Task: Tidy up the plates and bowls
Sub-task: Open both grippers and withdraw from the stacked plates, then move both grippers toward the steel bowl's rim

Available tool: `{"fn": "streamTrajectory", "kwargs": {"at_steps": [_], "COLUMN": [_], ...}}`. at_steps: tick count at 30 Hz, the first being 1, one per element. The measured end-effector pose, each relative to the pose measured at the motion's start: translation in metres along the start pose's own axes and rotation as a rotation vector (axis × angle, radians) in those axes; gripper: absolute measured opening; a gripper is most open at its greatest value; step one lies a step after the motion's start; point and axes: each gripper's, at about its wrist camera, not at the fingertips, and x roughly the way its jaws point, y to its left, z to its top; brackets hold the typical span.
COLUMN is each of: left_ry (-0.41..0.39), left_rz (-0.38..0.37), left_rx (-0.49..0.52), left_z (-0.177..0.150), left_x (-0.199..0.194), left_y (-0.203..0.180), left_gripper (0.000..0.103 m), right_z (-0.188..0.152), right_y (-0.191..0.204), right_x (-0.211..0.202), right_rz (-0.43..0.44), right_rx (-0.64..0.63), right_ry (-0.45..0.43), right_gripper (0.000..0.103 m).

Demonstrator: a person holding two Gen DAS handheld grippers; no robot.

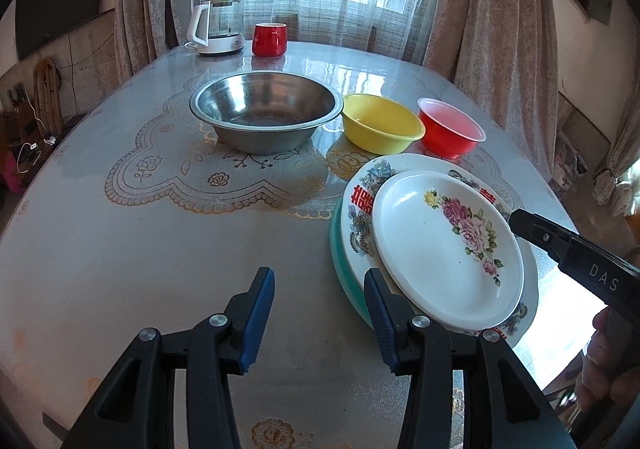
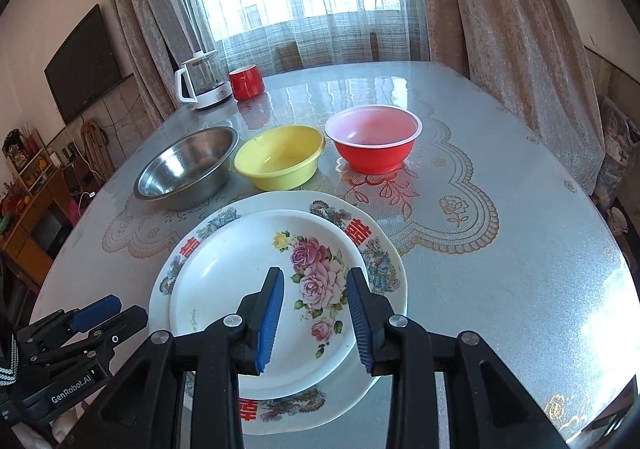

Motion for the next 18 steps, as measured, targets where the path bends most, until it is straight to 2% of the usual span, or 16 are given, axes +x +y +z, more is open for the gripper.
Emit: {"fn": "streamTrajectory", "kwargs": {"at_steps": [3, 18], "left_ry": [-0.016, 0.016], "left_rz": [0.019, 0.06], "left_rx": [-0.014, -0.073], "left_z": [0.001, -0.004], "left_x": [-0.002, 0.008], "left_y": [0.007, 0.035], "left_gripper": [0.048, 0.048], "right_z": [0.001, 0.015], "right_y": [0.003, 0.032], "right_x": [0.002, 0.013], "right_rz": [0.011, 0.073], "right_rx": [0.001, -0.051], "right_ry": [0.003, 0.027], "right_gripper": [0.033, 0.035]}}
